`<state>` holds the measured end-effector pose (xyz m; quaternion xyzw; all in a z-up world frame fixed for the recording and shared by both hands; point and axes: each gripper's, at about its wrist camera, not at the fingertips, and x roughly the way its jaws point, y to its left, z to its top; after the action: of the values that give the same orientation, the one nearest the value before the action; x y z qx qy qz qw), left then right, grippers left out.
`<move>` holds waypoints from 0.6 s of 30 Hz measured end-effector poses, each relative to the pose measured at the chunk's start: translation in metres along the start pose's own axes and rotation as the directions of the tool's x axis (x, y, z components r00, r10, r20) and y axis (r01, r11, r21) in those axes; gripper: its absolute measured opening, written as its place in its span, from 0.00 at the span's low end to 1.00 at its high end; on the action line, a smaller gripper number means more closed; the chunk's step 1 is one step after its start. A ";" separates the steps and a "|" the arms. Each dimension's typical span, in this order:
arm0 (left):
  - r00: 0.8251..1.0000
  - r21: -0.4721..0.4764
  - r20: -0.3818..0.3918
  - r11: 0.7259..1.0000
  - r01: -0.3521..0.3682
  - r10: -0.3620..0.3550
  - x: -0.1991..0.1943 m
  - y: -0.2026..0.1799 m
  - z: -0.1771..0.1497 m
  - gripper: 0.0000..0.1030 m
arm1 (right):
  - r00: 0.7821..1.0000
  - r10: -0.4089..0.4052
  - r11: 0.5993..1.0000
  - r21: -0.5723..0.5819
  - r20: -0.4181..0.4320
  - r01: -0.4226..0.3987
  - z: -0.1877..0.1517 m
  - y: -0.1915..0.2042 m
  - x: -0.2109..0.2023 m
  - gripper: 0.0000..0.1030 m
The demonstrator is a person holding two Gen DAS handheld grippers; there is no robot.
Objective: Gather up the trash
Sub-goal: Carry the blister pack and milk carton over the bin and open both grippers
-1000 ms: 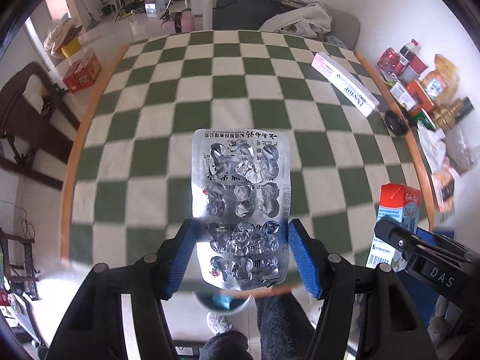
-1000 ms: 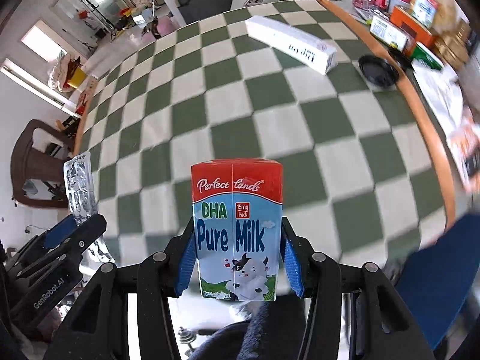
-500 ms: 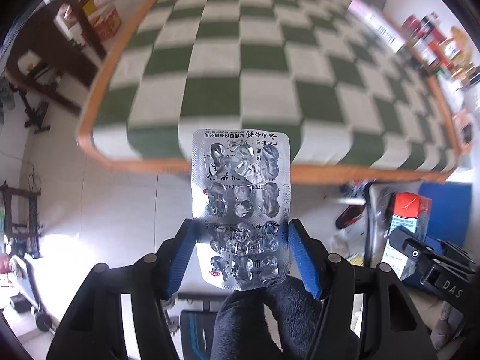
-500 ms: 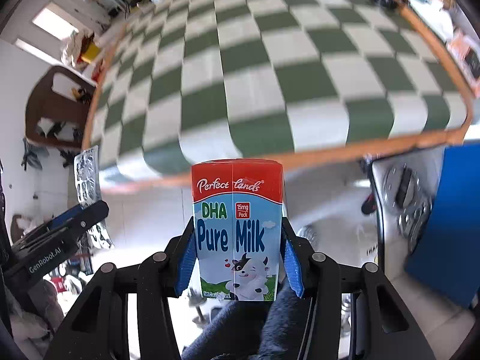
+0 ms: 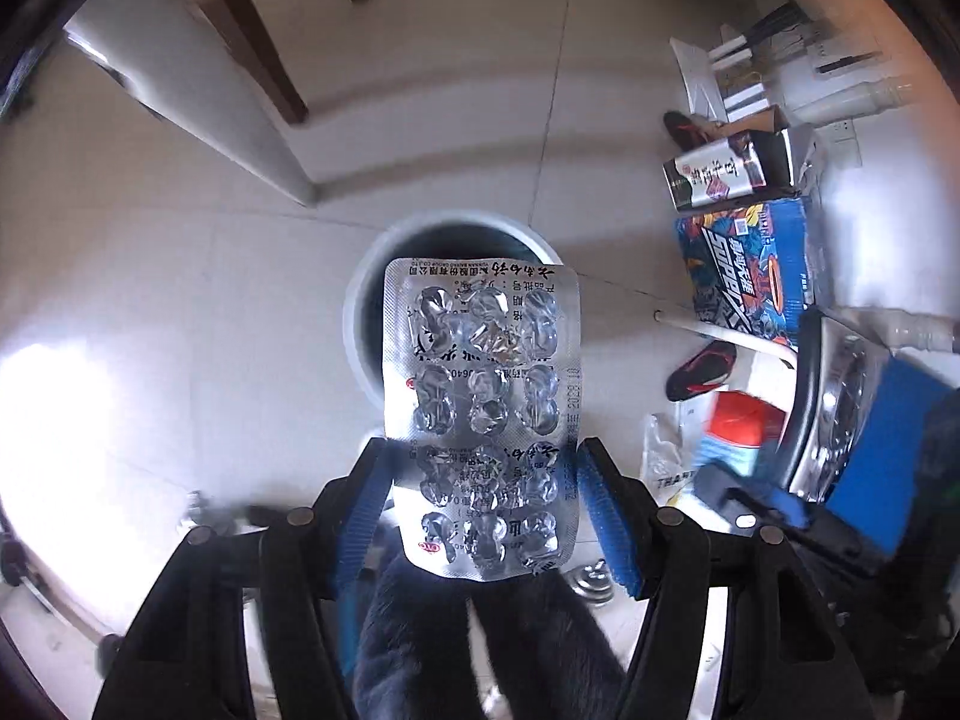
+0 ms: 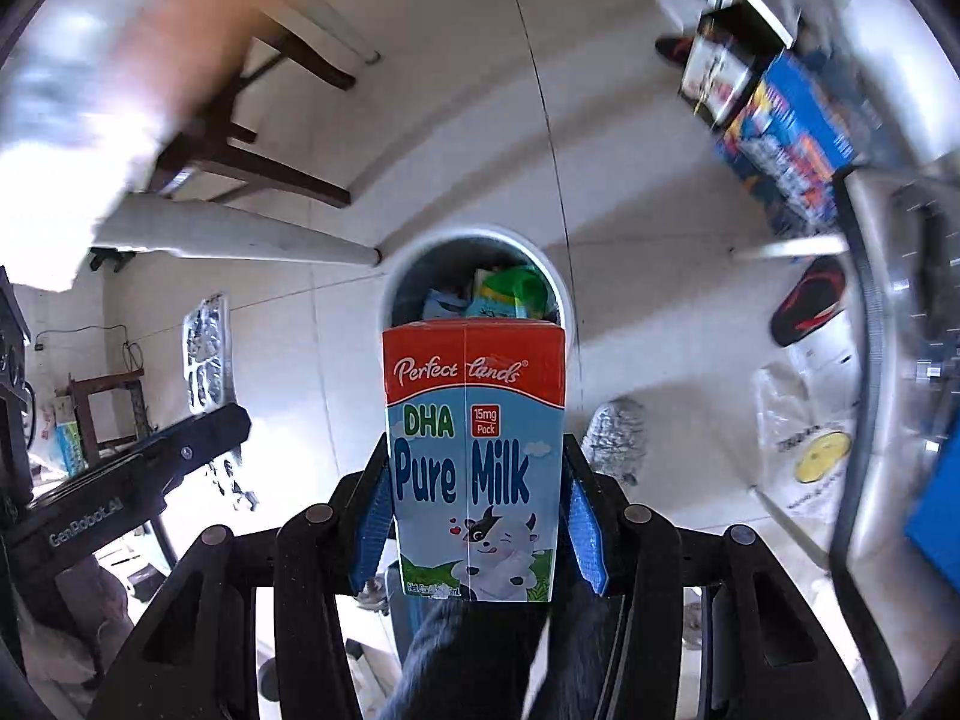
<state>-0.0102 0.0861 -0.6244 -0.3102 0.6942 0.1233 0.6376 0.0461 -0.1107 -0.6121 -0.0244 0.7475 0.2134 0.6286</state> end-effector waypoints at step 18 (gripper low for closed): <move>0.986 0.007 0.036 0.986 -0.166 0.166 0.092 0.050 0.032 1.00 | 0.997 -0.020 1.000 -0.007 -0.076 0.019 0.051 -0.031 0.214 1.00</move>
<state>-0.0138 0.1181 -0.7288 -0.2459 0.7067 0.1780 0.6390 0.0581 -0.0717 -0.8307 -0.0418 0.7699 0.2085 0.6017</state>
